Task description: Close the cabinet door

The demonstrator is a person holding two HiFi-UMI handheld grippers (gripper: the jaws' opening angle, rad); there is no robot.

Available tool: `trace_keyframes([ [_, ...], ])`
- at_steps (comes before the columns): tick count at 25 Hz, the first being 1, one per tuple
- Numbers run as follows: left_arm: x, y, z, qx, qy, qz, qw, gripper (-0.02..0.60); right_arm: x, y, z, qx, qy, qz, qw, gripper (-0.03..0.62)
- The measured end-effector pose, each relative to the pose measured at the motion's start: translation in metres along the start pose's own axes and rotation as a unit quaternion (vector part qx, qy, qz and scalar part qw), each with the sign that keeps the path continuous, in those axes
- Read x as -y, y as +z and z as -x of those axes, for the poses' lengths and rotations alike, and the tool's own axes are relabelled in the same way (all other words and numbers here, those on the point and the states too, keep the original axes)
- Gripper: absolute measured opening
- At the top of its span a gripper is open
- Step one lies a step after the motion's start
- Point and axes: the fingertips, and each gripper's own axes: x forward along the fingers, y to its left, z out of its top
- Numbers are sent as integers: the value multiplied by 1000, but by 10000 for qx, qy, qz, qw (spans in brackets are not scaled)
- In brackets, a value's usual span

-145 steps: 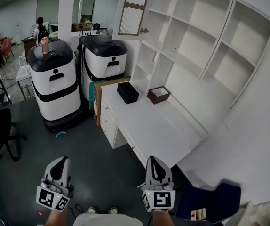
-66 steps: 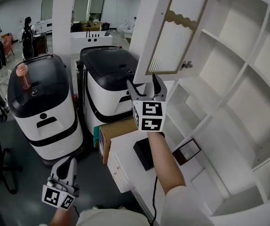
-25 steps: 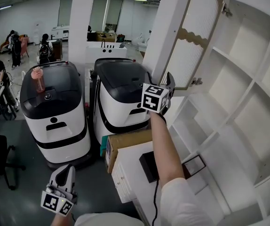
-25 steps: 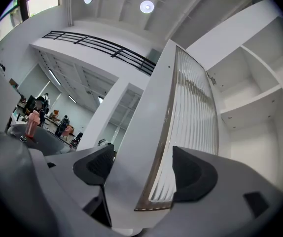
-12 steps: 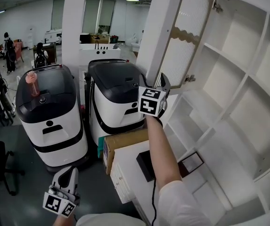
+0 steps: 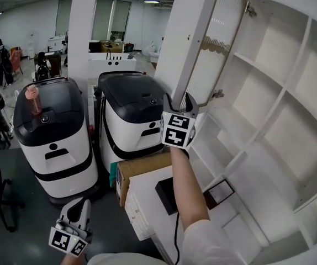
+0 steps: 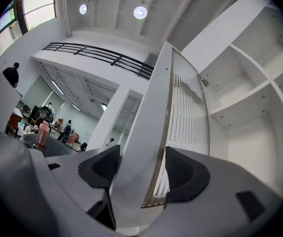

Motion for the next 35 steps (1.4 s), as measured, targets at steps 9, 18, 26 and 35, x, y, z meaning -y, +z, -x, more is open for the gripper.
trace_keyframes([
  [9, 15, -3, -6, -41, -225, -12, 9997, 6, 13, 0, 29, 115, -34, -21, 9999, 236],
  [18, 27, -7, -3, -149, -323, -34, 9994, 6, 31, 1, 59, 246, -52, -118, 9996, 198],
  [26, 52, -12, -8, -236, -523, -41, 9983, 6, 46, 0, 78, 231, 30, -52, 9997, 178],
  [35, 86, -14, -17, -272, -708, -141, 9970, 6, 79, 0, 107, 391, 94, -56, 9992, 152],
])
